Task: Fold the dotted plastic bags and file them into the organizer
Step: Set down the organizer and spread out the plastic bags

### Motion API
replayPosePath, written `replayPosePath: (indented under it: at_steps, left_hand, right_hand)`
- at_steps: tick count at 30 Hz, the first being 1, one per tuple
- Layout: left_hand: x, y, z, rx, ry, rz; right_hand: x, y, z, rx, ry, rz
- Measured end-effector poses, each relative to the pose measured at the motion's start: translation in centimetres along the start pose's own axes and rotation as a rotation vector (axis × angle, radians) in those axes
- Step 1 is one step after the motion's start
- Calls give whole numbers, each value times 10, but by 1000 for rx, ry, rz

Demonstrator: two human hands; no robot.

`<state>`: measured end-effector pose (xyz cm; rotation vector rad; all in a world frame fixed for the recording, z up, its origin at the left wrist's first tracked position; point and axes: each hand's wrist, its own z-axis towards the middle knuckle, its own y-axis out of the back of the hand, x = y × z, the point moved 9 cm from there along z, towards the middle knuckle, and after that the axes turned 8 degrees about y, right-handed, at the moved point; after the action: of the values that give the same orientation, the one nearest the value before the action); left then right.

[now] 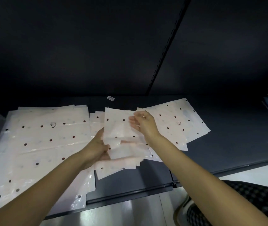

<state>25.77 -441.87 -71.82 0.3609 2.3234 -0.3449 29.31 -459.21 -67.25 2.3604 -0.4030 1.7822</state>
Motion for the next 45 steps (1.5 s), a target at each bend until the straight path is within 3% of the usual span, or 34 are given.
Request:
replayPosePath:
  at_steps: [5,8,11,15,19,22,25,29,31,33,36,40,45]
  left_hand:
    - [5,34,2,-251,-58,577]
    - [-3,28,-9,-368,-154,936]
    - [-15,10,-26,-559,-433,1429]
    - [21,-12,-16,-234,-451,1638]
    - [39,-16,-11,-177,-381,1719]
    - [36,-17,-9,-192,-326,1657]
    - [20,-29,-18,-167,-403,1461]
    - [-4,-56,-35,103,-312,594]
    - [-16,-57,-41,56,-332,323]
    - [-30,-39,-49,-115,-417,220]
    - [-36,4,-55,-288,-428,149]
    - [-23,83,-55,-399,-271,76]
    - [1,208,-57,-711,-119,233]
  right_hand:
    - [-19,59,-11,-37,287,-804]
    - [-28,97,-11,-100,292,-1081]
    - [-42,121,-9,-59,203,-1249]
    - [-40,144,-11,-205,198,-1136]
    - [-32,158,-15,-294,160,-1033]
    - [-14,158,-26,-387,177,-842]
    - [10,130,-34,-389,209,-627]
    - [13,54,-44,-220,46,-128]
    - [11,10,-51,-78,-21,-4]
    - [8,-22,-55,53,-30,34]
    - [6,-23,-50,112,100,-135]
    - [1,51,-37,-111,284,-634]
    - [-41,128,-26,-104,113,-1122]
